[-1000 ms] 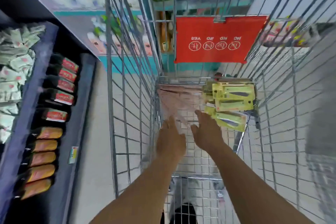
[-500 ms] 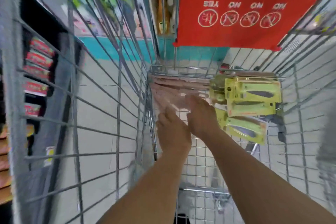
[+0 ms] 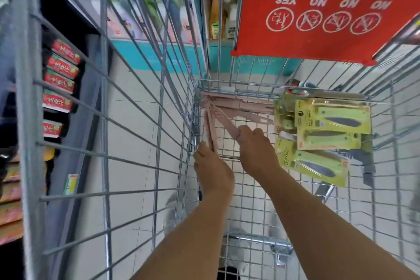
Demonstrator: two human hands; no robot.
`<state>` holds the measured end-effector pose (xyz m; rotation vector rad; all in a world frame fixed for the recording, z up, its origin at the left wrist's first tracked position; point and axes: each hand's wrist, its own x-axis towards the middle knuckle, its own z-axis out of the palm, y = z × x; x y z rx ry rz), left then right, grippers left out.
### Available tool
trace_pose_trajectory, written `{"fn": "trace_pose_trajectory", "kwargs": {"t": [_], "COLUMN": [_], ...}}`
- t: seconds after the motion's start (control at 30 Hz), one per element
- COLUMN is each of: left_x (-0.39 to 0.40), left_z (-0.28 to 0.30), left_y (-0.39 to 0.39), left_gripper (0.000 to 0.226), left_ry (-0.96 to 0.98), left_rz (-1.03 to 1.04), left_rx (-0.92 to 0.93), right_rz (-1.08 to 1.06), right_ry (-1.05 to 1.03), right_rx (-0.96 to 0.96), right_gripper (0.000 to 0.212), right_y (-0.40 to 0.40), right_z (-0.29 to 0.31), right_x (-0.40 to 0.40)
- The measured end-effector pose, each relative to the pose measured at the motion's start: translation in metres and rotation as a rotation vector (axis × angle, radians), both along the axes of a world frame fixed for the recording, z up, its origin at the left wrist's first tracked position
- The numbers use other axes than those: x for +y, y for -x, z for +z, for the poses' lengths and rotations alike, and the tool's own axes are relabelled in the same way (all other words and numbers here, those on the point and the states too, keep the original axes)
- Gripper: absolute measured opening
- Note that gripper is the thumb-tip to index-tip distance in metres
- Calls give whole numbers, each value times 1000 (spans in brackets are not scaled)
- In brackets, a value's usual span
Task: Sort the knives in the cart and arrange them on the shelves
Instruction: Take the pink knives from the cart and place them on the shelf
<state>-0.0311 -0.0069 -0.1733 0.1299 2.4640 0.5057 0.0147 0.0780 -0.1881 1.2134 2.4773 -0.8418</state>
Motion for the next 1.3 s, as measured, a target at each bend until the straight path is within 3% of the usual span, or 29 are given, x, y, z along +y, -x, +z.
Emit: {"fn": "trace_pose_trajectory", "kwargs": {"t": [0.13,0.3,0.4,0.47,0.57,0.63,0.77,0.9,1.07,1.3], "left_x": [-9,-29,-37,-39,-37,-35,-35,-47,-86,-199], "left_z": [4,29,61,84,123,150,208,266,339,405], "left_y": [-6,-21,-29,-35,-46,-50,-48,-37,-10,46], "left_gripper": [39,65,82,77,65,62,46,38,28,17], "left_ry": [23,-69,-162,-168,-228,-282,-455,-592,-767,-811], "left_rz": [-54,-29,-85,-44,18,-25,-36,-10,50,108], "left_rx": [-21,-67,-67,-62,-61,-1,124,283,446,661], "right_rz": [-39,-151,-168,-259,-237,-173,-220,-185,-82,134], "right_ry": [26,124,179,241,224,135,26,-33,-1,28], "right_rx": [-1,-7,47,112,152,211,458,696,811,844], "right_gripper": [31,21,27,27,48,46,16,13,22,40], "right_y": [-12,-33,-50,-58,-63,-61,-50,-38,-9,57], "right_z": [6,22,50,77,117,148,216,277,350,428], "right_x": [-16,-35,-49,-56,-55,-50,-43,-53,-87,-184]}}
